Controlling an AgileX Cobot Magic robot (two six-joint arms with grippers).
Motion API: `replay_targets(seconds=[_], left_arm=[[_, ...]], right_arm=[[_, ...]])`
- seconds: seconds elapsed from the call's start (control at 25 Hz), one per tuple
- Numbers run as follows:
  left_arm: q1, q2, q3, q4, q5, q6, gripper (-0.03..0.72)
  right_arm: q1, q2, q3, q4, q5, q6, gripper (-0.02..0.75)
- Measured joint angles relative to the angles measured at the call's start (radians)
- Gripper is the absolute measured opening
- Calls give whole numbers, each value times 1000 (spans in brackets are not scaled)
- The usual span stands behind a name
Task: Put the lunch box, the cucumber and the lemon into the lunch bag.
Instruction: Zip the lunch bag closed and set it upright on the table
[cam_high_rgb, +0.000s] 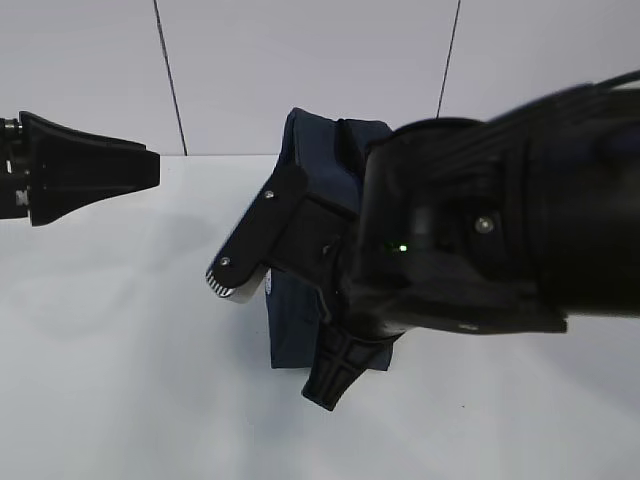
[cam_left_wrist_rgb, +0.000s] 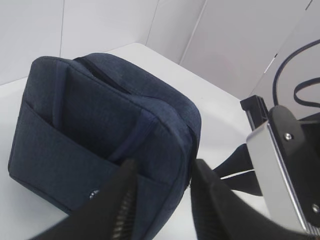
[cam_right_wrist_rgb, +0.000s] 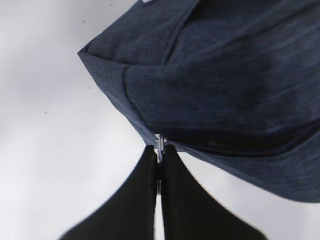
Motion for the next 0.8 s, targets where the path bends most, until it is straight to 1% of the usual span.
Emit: replay_targets(seconds=[0.16, 0.28, 0.52, 0.6, 0.8], left_arm=[[0, 0, 0, 0, 2, 0, 263], [0, 0, 0, 0, 4, 0, 260], [0, 0, 0, 0, 7, 0, 259], [0, 0, 0, 0, 7, 0, 259], [0, 0, 0, 0, 7, 0, 258]], right_arm=[[-8, 0, -52, 59, 13, -160, 8], [-26, 0, -80, 126, 14, -286, 8], [-60, 0, -134, 355, 18, -593, 8], [-63, 0, -158, 403, 18, -655, 8], [-79, 19, -216, 469, 18, -740, 8]])
